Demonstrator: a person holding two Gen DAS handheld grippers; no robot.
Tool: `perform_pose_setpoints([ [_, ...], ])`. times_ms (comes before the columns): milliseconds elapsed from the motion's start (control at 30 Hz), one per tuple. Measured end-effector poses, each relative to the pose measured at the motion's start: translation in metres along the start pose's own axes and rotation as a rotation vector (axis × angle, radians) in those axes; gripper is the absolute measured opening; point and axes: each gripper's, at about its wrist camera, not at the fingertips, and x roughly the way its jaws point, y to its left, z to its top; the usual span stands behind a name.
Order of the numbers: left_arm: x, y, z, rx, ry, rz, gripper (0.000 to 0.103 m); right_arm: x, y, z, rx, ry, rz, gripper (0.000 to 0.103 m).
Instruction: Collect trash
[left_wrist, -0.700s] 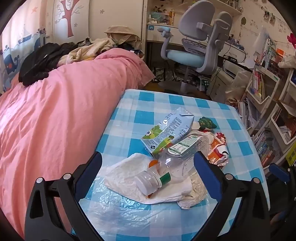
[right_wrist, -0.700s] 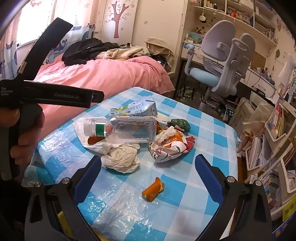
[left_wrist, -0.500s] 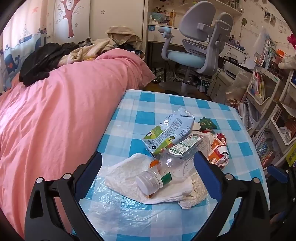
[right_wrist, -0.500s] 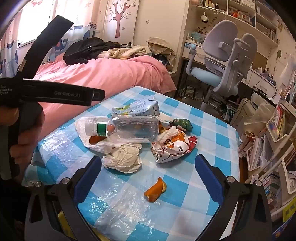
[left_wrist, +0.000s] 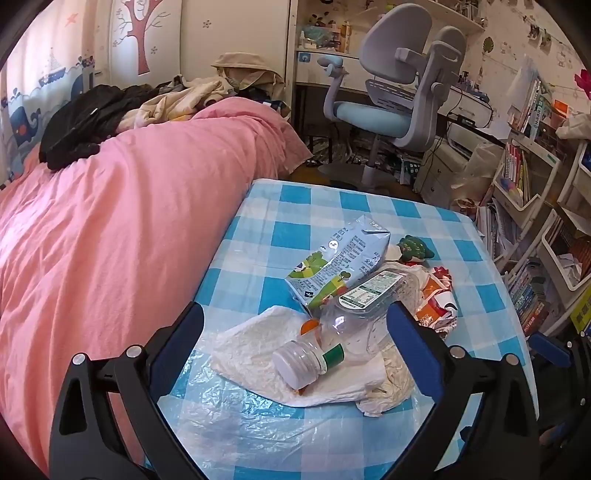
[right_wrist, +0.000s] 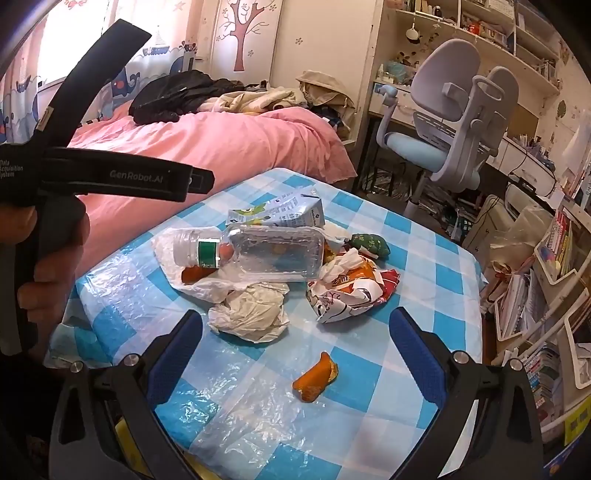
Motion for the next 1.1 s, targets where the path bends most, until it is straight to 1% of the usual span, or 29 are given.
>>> perform_pose_setpoints([
  [400,-0.0032,0.0012,0.0005,-0.001,-0.001,0.0,0.096,0.0078,0.0048,-0.0038,0.01,0.01,0.019,0.097],
  [1100,-0.003,0.0037,-0.0003,0.001,0.002,0.002,0.096,0.0076,0.0035,-0.0027,0.008,0.013,0.024,0.097],
])
